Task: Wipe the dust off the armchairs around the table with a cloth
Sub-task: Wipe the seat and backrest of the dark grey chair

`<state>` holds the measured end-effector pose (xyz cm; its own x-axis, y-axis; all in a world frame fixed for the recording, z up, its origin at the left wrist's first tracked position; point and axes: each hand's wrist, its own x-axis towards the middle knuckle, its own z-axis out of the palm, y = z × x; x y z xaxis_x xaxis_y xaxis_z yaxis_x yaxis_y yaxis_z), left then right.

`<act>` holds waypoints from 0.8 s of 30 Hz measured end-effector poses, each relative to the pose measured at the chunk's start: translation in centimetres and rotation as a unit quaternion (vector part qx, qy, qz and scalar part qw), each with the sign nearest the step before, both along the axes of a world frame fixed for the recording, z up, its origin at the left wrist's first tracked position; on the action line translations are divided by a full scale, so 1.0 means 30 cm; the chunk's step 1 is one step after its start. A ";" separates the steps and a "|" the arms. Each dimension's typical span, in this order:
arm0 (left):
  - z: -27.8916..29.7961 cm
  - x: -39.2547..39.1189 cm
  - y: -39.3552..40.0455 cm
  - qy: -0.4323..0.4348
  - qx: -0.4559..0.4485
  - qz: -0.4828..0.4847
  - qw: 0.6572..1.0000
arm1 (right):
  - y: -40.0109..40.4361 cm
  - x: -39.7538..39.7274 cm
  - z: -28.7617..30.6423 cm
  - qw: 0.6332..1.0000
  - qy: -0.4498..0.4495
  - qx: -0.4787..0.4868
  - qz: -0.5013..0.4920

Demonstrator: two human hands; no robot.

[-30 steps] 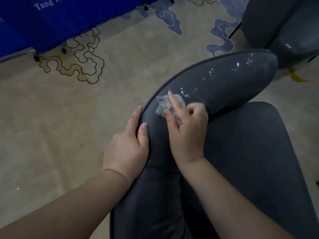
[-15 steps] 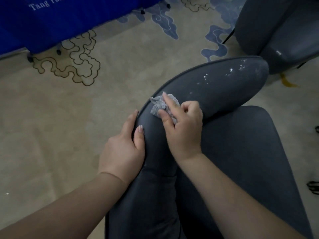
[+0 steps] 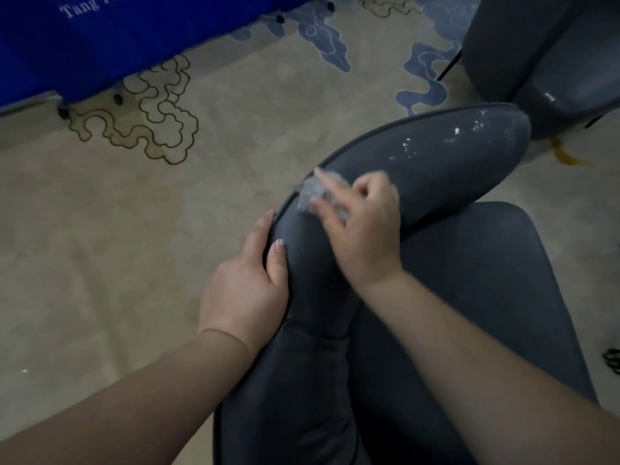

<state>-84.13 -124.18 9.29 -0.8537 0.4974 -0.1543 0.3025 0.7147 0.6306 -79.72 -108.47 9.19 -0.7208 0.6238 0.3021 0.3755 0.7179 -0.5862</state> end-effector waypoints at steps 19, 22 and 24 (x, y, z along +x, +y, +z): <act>0.011 0.002 -0.007 -0.039 0.014 -0.001 0.999 | -0.033 -0.021 -0.013 0.991 0.027 -0.051 -0.123; 0.009 -0.003 -0.007 -0.055 0.024 -0.002 0.998 | -0.083 0.020 -0.023 0.993 0.051 -0.051 -0.097; 0.017 -0.005 -0.006 -0.074 0.013 -0.012 0.997 | -0.022 -0.016 -0.021 0.990 0.037 -0.042 -0.132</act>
